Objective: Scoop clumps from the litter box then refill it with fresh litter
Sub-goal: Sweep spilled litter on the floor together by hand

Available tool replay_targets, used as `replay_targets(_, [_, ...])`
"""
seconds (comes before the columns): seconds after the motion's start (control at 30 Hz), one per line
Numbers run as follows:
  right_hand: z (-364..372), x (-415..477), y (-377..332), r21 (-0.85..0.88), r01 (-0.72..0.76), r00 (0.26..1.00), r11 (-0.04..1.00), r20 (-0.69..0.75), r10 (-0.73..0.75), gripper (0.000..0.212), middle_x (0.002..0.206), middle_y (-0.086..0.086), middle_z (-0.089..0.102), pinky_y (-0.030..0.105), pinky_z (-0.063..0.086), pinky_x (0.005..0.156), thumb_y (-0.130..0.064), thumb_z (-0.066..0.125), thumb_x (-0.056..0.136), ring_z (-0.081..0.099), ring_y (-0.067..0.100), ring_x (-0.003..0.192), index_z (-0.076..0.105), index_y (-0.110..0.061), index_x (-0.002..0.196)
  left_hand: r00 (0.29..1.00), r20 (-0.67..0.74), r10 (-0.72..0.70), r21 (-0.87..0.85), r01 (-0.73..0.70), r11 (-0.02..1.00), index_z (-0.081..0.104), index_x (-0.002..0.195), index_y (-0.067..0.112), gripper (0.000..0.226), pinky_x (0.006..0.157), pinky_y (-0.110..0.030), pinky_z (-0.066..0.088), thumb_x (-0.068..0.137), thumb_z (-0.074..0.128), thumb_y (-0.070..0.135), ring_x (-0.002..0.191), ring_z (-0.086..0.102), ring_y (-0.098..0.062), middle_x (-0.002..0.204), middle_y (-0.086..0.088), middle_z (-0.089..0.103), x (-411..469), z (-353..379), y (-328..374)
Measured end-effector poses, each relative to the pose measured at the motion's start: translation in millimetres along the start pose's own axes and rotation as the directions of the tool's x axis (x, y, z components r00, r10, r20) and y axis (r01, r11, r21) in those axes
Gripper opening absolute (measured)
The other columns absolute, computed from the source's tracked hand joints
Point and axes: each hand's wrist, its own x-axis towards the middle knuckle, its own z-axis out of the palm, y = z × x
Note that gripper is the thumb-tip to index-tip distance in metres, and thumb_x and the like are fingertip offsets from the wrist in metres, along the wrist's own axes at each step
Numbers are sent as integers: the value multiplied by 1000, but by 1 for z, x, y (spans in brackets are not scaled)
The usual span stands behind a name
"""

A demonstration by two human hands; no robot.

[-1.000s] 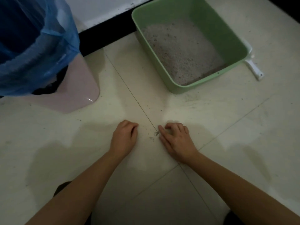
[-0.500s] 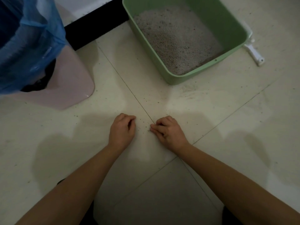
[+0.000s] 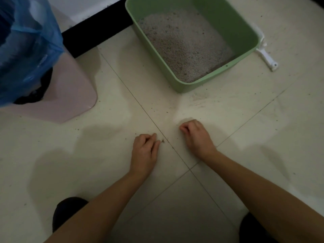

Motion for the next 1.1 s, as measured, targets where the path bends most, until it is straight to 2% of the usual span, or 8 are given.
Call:
replay_targets(0.13, [-4,1,7,-37,-25,1000,999,-15,24,13,93,13,62,31,43,83,-14,60,96,54,25,90,66,-2,96,994,2,108,-11,-108,994,71,106,-1,31,75,-28,44,93,59,24,84,49,-21,88,-8,57,-3,15,9])
replay_targets(0.27, [-1,1,5,-38,-35,999,999,-22,34,14,93,12,62,24,38,83,-14,61,96,55,25,90,67,-1,97,980,-42,195,25,-194,981,69,82,-4,11,62,-34,47,87,71,5,73,53,-26,78,-10,58,5,19,4])
replay_targets(0.6, [0,18,-23,13,139,987,990,-84,-137,10,90,10,61,29,45,80,-13,63,94,55,23,86,64,-3,94,854,243,460,208,-509,835,60,93,3,4,68,-41,49,90,58,6,79,49,-26,86,-13,57,9,-7,-32])
replay_targets(0.77, [-31,68,-106,151,234,958,960,-202,-202,19,89,7,61,17,36,74,-21,57,98,50,12,82,64,-3,94,952,-230,203,70,-192,979,61,88,1,19,79,-23,40,96,49,14,84,45,-20,86,-13,58,75,-80,16])
replay_targets(0.87, [-63,124,-165,202,278,928,939,-308,-208,18,87,6,66,20,38,71,-19,56,97,56,14,78,64,-4,94,768,-597,231,54,-249,967,62,86,-3,9,81,-3,31,93,58,1,80,47,-15,82,-9,57,125,-170,64])
replay_targets(0.97, [-89,179,-240,256,378,873,890,-417,-251,15,80,-8,61,8,32,66,-19,58,96,50,1,73,66,-7,91,564,-800,208,104,-211,972,64,92,0,16,81,-5,33,98,54,12,83,54,-16,86,-14,64,160,-261,74])
replay_targets(1.03, [-94,206,-297,326,446,833,833,-492,-253,14,79,-11,61,11,40,71,-18,59,95,54,2,74,68,-9,91,531,-839,116,91,-73,993,64,99,5,24,83,-18,41,99,49,24,89,59,-17,94,-9,67,176,-316,59])
replay_targets(1.1, [-92,224,-344,359,488,831,796,-469,-298,13,82,-8,66,20,45,78,-16,59,94,62,10,81,70,-9,93,630,-776,24,150,148,978,64,104,7,24,89,-27,42,96,48,24,97,61,-20,104,-8,67,186,-360,35])
